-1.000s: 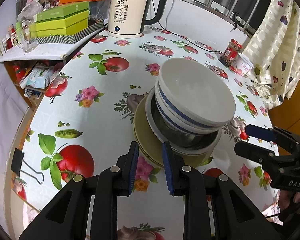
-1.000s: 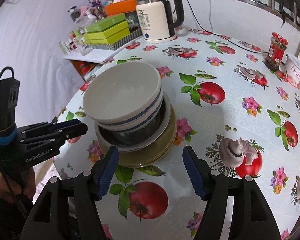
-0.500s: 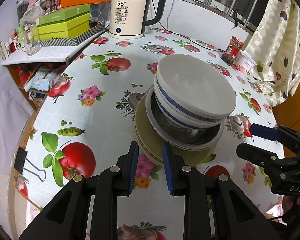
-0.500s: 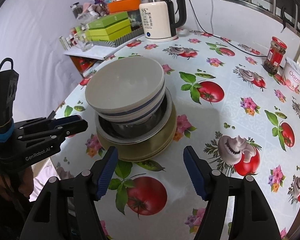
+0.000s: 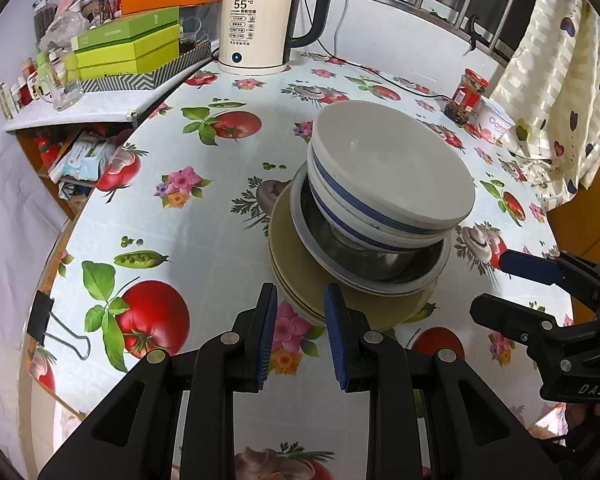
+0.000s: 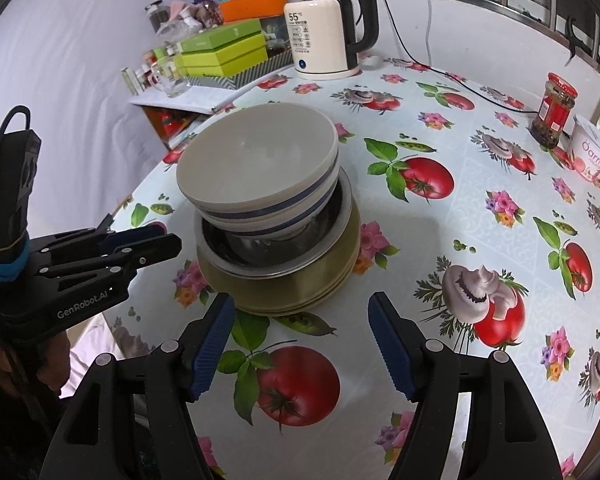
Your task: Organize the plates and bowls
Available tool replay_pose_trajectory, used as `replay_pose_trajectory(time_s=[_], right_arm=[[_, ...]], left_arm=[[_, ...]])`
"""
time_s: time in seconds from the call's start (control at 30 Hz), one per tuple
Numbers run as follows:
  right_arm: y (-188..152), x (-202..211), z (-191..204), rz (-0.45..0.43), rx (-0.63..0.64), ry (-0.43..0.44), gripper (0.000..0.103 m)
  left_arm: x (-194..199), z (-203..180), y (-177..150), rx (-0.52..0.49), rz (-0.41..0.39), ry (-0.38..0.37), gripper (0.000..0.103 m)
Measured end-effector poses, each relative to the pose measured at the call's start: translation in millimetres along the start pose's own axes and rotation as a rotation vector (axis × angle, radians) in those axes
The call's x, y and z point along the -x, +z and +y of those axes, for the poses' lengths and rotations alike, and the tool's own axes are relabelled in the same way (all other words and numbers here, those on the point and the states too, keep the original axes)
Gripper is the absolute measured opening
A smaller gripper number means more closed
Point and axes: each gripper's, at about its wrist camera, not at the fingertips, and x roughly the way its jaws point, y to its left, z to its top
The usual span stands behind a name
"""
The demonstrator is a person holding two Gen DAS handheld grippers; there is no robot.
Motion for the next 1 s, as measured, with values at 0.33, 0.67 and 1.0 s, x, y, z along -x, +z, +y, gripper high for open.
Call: replay_pose_trajectory(time_s=[0.33,0.67,1.0], right_arm=[[-1.1,-2.2,0.7,0.002,-0.002,0.001,0.07],[-1.0,-2.3,1.2,0.001,-0.001,0.0,0.071],[-1.1,-2.1,1.5,0.002,-0.002,0.0,0.071]], left_arm=[[-1.9,-0.5,-0.2,0.0,0.007,0.002,0.025],[-2.6,-0.2,0.1,-0.002,0.007,-0.001,0.025],[-3.2,-1.3,-0.2,-0.003,0.014,-0.005,0.025]])
